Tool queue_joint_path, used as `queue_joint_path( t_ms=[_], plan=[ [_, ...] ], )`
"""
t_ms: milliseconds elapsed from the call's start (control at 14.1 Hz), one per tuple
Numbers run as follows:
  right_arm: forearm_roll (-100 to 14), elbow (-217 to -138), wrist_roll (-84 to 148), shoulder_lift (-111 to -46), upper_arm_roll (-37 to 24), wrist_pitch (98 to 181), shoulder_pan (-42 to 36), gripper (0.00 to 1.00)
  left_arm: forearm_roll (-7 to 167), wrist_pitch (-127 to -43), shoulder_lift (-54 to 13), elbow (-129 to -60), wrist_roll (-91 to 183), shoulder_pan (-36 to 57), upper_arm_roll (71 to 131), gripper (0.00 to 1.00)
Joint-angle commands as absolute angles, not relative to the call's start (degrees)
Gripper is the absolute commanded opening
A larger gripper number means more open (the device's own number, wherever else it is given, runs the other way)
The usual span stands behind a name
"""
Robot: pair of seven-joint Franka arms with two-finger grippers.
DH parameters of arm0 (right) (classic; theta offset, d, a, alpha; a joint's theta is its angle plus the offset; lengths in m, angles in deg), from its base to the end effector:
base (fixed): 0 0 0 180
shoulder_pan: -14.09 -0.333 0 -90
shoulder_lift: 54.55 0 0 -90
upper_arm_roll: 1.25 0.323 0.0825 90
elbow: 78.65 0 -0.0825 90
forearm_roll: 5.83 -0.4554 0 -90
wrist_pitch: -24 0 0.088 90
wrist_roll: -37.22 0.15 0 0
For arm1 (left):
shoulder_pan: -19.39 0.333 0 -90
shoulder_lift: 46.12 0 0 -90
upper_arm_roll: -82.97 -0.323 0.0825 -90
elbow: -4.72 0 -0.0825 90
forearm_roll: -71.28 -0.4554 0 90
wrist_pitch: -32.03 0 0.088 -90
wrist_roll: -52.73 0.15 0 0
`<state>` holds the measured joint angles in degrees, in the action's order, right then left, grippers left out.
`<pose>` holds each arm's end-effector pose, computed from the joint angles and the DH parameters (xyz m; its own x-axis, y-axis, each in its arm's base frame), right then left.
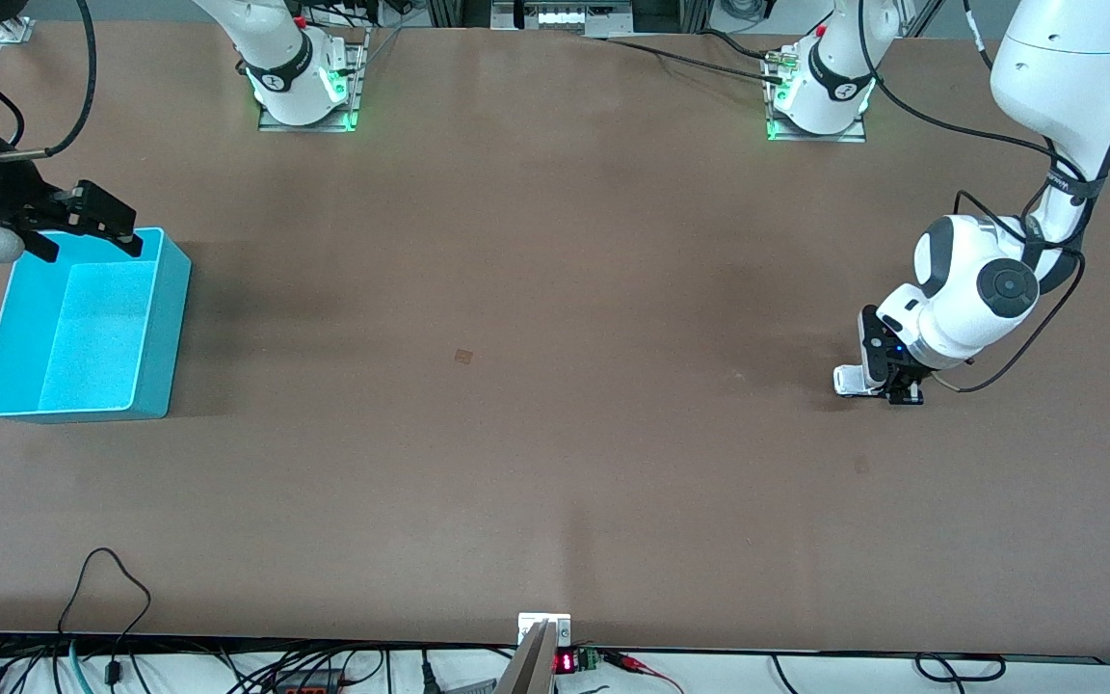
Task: Wind and store white jeep toy
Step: 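Close the left gripper on the jeep and press it down, then drag the jeep backward along the table with the left gripper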
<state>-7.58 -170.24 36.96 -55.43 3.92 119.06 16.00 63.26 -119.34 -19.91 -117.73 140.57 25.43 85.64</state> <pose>0.6394 0.0404 0.5717 0.9973 0.0586 0.0454 0.0600 -0.9977 -0.0317 0.6182 0.0337 0.0949 -0.0182 -0.9986 -0.0505 -0.9986 0.0207 -0.0477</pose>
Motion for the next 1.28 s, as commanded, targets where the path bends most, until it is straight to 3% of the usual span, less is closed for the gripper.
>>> queue_joint_path(
  t_ms=[0, 854, 1210],
  plan=[
    [-8.38, -169.44, 36.25, -55.25, 3.94, 117.96, 16.2, 1.0, 62.66, -119.31, -17.39, -116.92, 142.64, 27.73, 85.61, 0.21],
    [-8.38, -169.44, 36.34, -55.25, 4.02, 117.96, 16.11, 1.0, 62.66, -119.23, -11.5, -110.07, 158.8, 44.34, 85.43, 0.21],
    [-8.38, -169.44, 36.08, -55.25, 4.02, 117.96, 16.11, 1.0, 62.66, -119.23, -10.26, -109.63, 159.69, 46.9, 85.43, 0.21]
  ],
)
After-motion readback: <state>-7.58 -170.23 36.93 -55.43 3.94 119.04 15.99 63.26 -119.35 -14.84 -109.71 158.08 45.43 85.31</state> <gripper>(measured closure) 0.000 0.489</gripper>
